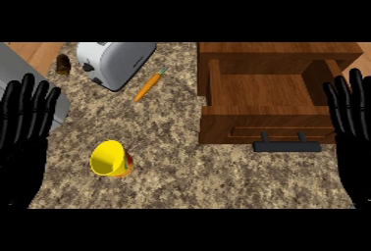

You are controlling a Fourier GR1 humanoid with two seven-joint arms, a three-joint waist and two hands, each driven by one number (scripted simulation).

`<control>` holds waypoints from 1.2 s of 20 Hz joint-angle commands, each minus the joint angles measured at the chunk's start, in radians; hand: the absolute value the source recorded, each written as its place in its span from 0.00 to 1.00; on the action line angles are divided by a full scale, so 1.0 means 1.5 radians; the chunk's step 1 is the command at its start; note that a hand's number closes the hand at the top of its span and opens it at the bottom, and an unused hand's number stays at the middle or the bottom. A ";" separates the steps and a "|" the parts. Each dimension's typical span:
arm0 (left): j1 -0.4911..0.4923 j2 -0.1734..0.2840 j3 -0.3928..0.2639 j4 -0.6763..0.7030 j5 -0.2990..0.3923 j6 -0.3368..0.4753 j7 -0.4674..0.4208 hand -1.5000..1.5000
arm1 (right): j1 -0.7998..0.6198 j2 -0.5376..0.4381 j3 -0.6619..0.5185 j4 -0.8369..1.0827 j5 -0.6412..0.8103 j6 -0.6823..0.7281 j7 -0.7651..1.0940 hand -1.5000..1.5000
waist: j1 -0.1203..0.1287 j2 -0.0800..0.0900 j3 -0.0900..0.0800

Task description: Pick up the cup, place it into the drawer and close the drawer

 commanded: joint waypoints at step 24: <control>0.008 -0.065 -0.110 0.086 -0.037 0.177 -0.049 0.00 | -0.055 -0.012 -0.026 0.059 -0.078 0.046 0.065 0.00 | 0.001 0.016 0.002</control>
